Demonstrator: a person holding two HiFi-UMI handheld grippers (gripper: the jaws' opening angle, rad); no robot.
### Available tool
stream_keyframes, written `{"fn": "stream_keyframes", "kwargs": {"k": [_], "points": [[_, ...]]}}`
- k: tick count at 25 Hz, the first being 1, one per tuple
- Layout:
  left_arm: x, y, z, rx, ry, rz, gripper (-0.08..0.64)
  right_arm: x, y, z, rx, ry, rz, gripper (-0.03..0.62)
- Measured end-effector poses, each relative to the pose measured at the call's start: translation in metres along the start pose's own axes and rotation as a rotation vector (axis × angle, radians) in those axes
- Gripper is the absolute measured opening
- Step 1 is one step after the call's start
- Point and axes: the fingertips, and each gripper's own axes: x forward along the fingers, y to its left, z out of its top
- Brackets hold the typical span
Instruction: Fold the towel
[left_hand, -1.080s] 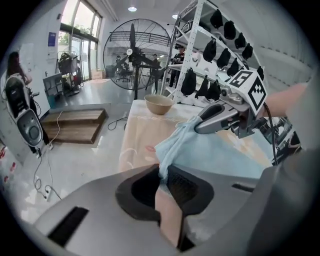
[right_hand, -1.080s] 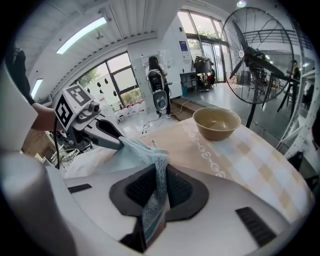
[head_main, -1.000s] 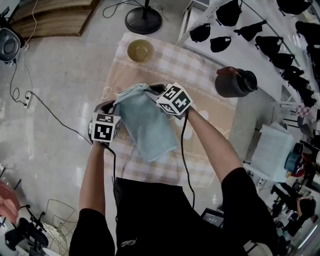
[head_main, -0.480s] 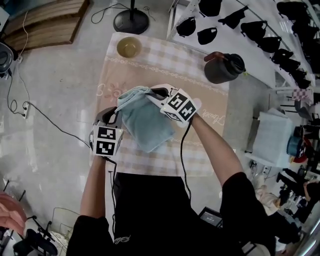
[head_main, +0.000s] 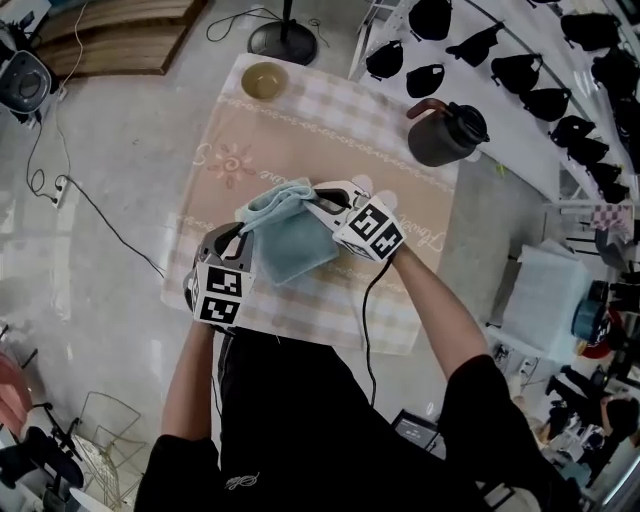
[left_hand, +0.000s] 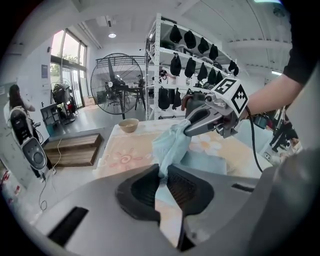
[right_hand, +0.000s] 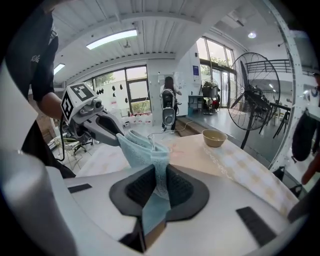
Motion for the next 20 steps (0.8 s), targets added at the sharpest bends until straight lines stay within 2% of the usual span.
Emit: {"fn": "stream_keyframes", "kwargs": {"k": [5,16,20], "points": [[-0.008,-0.029,-0.019,-0.03,0.027,0.011,0.049,-0.02,0.025,-0.021,-0.076,0.018,0.036,0.057],[-0.001,-0.083,-0.051,0.018,0.087,0.006,0.049,-0.046,0.048,-0.078,-0.08,0.075,0.05,0.064],[0.0,-0.09,-0.066,0.011,0.12,0.011,0.049,-0.05,0.06,-0.093,-0.131,0.123,0.07,0.066]]}}
